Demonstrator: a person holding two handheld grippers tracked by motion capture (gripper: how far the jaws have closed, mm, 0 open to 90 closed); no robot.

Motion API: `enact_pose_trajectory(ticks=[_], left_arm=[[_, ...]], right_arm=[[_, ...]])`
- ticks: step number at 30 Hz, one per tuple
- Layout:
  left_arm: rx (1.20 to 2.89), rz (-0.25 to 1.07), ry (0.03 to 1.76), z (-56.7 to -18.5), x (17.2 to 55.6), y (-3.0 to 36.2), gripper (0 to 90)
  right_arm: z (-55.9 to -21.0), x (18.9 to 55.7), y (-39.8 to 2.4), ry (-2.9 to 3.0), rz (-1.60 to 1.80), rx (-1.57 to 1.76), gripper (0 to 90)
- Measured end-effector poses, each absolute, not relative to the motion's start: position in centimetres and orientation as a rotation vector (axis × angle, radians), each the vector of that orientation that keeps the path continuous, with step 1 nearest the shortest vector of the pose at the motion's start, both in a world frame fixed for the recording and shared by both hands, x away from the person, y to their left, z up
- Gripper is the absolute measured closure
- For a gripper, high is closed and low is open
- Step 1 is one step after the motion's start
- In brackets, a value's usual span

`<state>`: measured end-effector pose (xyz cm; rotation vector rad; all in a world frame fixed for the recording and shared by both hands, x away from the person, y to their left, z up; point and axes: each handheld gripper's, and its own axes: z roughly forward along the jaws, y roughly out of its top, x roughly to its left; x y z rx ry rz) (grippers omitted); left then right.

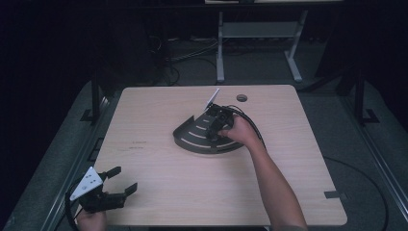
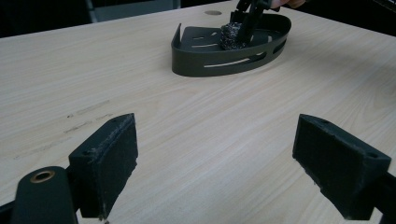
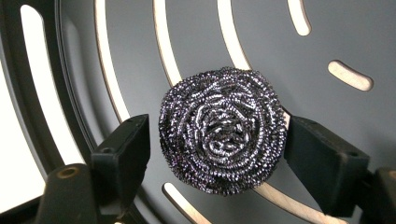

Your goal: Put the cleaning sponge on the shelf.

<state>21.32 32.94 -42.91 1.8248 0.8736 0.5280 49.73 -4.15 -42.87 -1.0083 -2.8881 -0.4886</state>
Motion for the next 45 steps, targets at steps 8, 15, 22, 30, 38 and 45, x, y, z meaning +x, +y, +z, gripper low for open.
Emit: enact_pose_trajectory(ticks=[8,15,22,30,38,45], left_arm=[[1.826,0.528,0.874,-42.9,21.3,32.9,13.3],[1.826,0.529,0.875,-42.9,21.3,32.9,13.3],[1.828,0.530,0.875,-42.9,21.4,32.8,13.3],[1.823,0.528,0.877,-42.9,21.3,32.9,13.3],[1.833,0.524,0.869,-42.9,21.4,32.7,13.3],[1.832,0.523,0.867,-42.9,21.4,32.6,13.3]], right_arm=[[-42.4,49.4,-4.5,-2.893,-0.500,-1.002,19.9],[-42.0,49.2,-4.6,-2.893,-0.522,-0.994,19.9],[-41.5,48.9,-4.6,-2.893,-0.531,-0.987,19.9],[-40.5,48.4,-5.1,-2.908,-0.548,-0.965,19.6],[-39.7,47.2,-5.8,-2.927,-0.561,-0.944,19.1],[-39.5,46.3,-6.7,-2.915,-0.589,-0.952,18.4]])
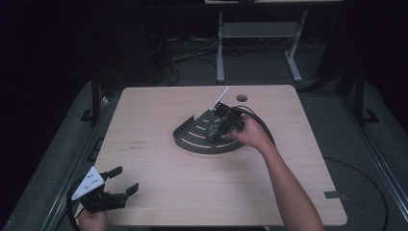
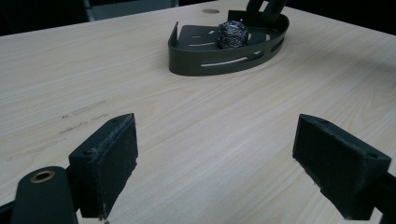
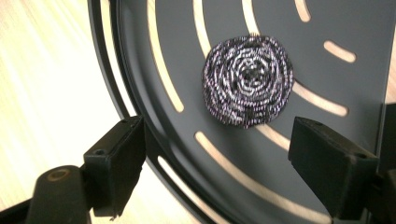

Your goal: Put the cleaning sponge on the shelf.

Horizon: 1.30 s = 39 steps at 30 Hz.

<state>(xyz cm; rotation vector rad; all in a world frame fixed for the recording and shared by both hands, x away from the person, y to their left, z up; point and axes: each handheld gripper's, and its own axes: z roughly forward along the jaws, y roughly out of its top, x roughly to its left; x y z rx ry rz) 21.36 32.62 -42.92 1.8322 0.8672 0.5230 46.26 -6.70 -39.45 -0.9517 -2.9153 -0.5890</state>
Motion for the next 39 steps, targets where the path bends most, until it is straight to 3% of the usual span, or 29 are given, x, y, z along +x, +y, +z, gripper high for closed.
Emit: enact_pose_trajectory(ticks=[39], left_arm=[[1.845,0.526,0.866,-43.0,21.3,32.4,13.3]], right_arm=[[-38.5,42.0,-10.9,-2.909,-0.674,-0.954,18.5]])
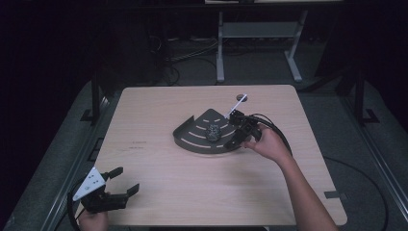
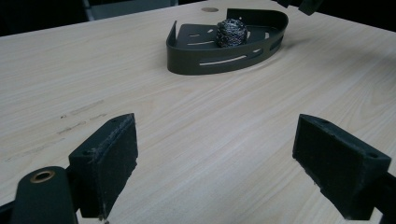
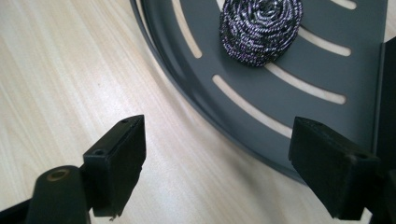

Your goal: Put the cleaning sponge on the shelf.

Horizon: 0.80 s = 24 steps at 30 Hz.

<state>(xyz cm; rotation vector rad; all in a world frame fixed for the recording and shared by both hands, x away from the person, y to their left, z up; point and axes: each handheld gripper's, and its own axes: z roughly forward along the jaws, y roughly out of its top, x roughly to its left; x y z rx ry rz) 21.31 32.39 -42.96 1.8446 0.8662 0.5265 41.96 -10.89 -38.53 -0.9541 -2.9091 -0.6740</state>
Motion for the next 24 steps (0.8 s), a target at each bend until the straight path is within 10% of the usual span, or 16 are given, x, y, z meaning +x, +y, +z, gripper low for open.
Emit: enact_pose_trajectory(ticks=[24], left_arm=[[1.854,0.524,0.863,-43.0,21.3,32.3,13.3]], right_arm=[[-39.3,38.9,-13.2,-2.907,-0.692,-0.951,18.2]])
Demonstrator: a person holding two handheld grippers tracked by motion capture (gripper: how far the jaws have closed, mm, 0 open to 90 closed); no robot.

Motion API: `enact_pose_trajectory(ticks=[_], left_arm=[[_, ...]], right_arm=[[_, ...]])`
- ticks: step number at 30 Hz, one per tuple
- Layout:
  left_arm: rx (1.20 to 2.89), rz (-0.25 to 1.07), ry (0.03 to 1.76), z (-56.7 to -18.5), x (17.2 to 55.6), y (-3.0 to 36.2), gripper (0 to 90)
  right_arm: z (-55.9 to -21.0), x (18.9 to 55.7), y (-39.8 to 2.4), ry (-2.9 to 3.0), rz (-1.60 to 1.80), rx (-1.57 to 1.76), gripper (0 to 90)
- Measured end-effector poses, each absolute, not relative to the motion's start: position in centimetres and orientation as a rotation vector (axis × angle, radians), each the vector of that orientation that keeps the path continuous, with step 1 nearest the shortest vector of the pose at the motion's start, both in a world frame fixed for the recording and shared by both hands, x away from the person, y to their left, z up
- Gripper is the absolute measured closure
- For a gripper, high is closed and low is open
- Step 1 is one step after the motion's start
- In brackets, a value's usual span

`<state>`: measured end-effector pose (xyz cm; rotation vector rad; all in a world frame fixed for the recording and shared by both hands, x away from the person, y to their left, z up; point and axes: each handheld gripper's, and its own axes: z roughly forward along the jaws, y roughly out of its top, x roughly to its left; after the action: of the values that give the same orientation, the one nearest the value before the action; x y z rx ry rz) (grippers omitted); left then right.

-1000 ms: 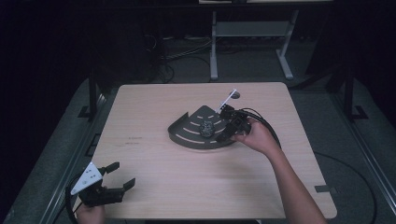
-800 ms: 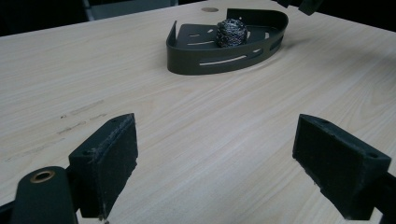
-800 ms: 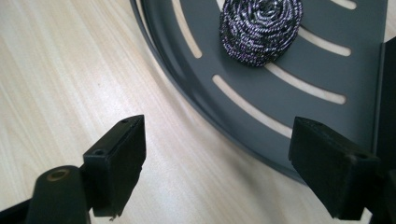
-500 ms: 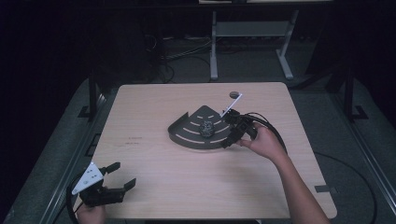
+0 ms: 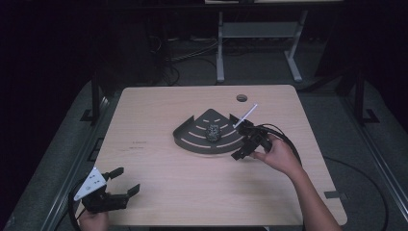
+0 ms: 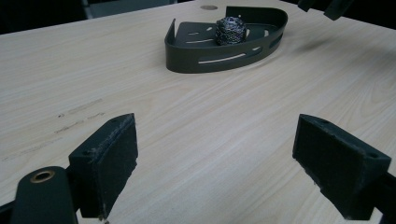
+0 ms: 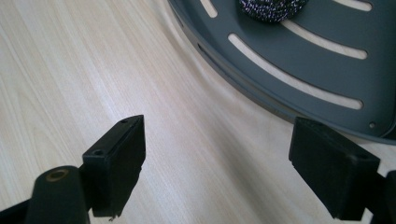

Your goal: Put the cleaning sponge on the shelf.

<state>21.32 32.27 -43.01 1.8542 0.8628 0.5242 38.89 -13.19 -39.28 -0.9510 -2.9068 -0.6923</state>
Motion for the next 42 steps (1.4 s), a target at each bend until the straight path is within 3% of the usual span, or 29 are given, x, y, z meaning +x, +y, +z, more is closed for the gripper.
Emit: enact_pose_trajectory(ticks=[42], left_arm=[[1.869,0.522,0.869,-43.2,21.3,32.2,13.3]], right_arm=[[-42.1,33.8,-17.5,-2.876,-0.758,-0.997,18.1]])
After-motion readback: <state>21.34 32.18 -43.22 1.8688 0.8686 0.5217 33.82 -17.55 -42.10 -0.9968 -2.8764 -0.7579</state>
